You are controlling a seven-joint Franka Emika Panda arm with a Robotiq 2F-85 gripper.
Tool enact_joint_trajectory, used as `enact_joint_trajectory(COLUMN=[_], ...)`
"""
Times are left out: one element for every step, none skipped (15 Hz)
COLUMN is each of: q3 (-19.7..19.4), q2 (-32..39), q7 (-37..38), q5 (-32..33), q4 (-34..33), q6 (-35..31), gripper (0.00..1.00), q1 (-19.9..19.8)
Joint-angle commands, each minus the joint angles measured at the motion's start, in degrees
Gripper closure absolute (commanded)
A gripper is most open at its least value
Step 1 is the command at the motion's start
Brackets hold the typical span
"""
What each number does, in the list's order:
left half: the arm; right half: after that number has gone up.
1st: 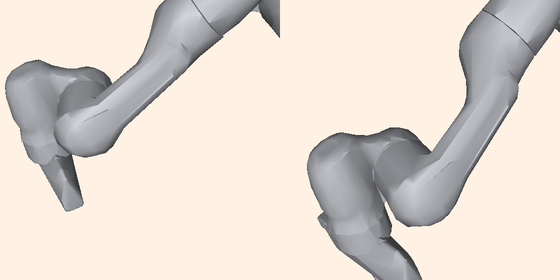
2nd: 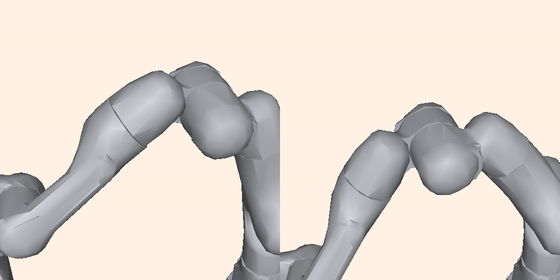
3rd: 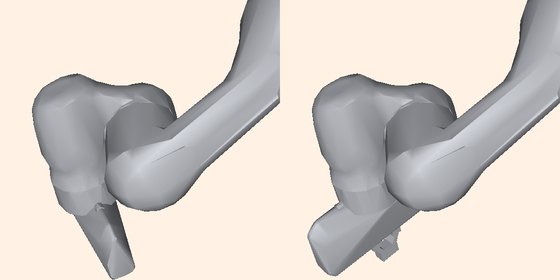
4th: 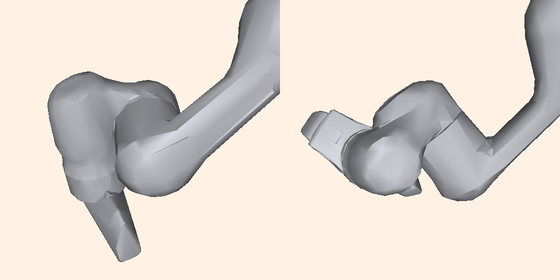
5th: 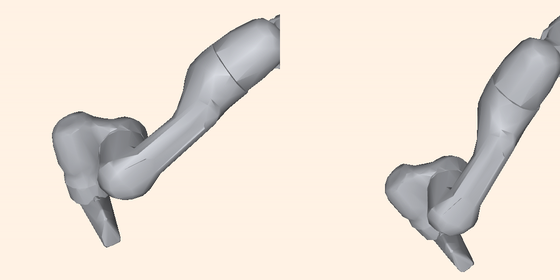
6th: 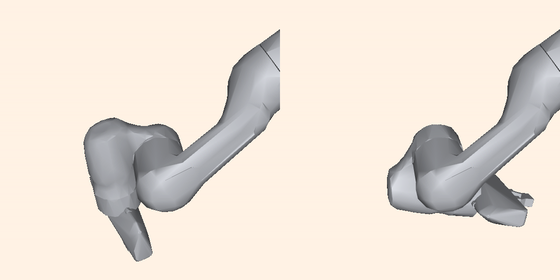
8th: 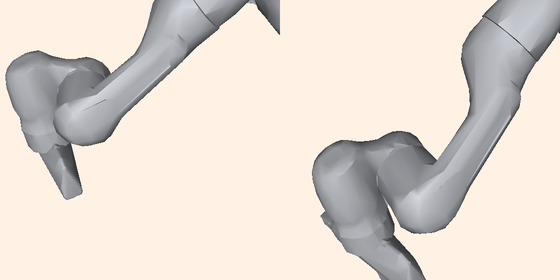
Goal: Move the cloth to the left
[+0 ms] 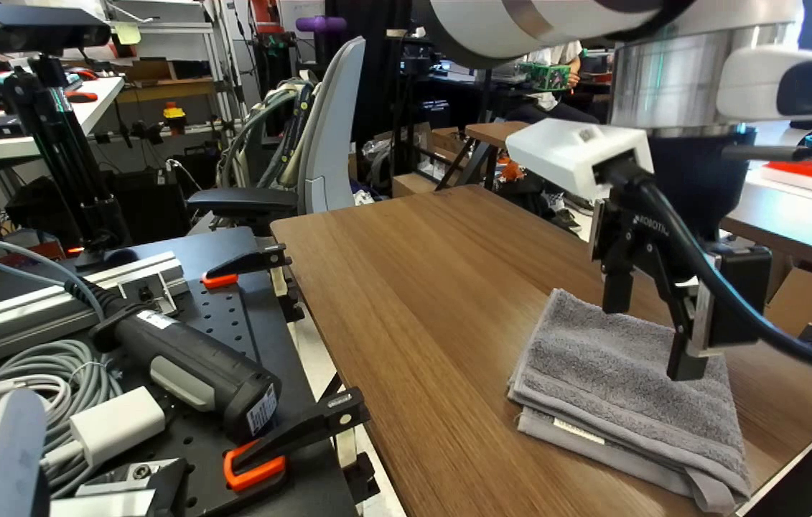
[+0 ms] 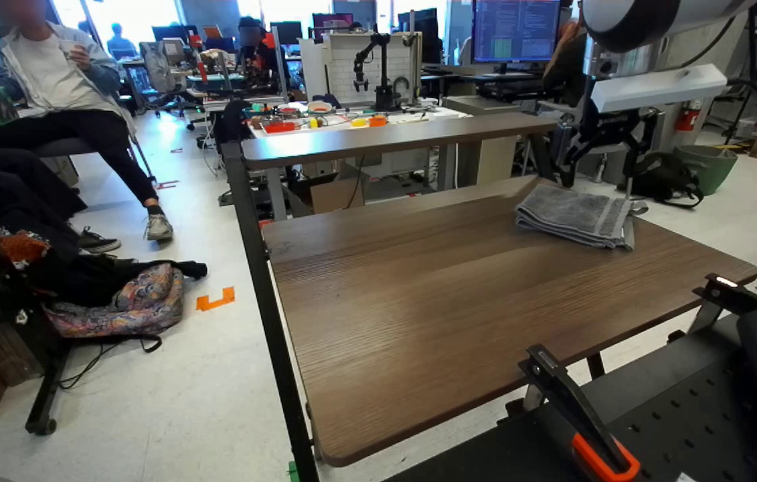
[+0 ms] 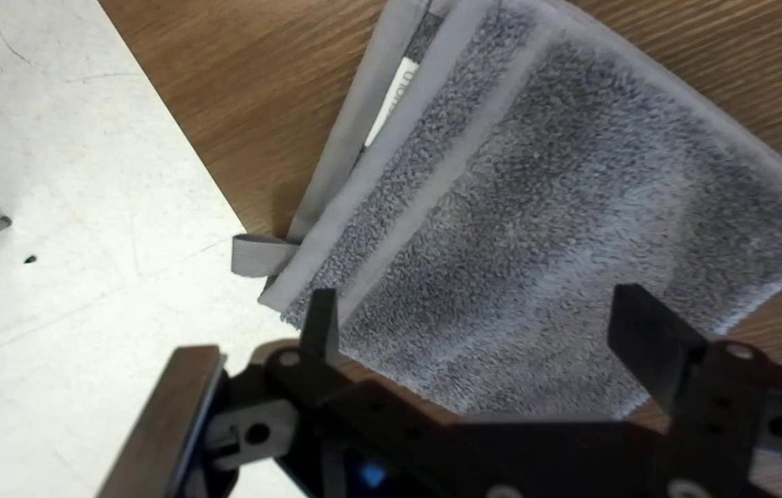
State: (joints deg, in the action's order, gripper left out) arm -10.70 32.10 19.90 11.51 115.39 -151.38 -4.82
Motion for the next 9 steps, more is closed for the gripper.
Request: enact_joint_trajectory(q3=[-0.9,-0.9,-0.8,-0.6,-0.6,-0.3,-0.3,-0.4,-0.3], q2=[4.7,5.3,5.9,6.4,6.7,7.0,7.3,7.5,7.7], q7=[-1.5,-1.7,-2.0,-2.4,-2.7,-3.2,-3.5,-3.7,-4.0], q5=[-3.1,-3.7,-4.3,-4.9,-5.1,-5.5,-5.8,-5.8,-6.0], q4=[-4.9,-5.3,-5.6,-5.7,-5.7,-5.6,-5.4,-5.0,-4.7], q6=[2.4,2.9,3.5,4.0,4.4,4.9,5.0,5.1,5.3], gripper=[0.0,0.0,0.0,0.0,0.0,0.0,0.0,0.0,0.0], q1=[0.4,0.3,0.2,0.1,0.2,0.1,0.2,0.4,0.4])
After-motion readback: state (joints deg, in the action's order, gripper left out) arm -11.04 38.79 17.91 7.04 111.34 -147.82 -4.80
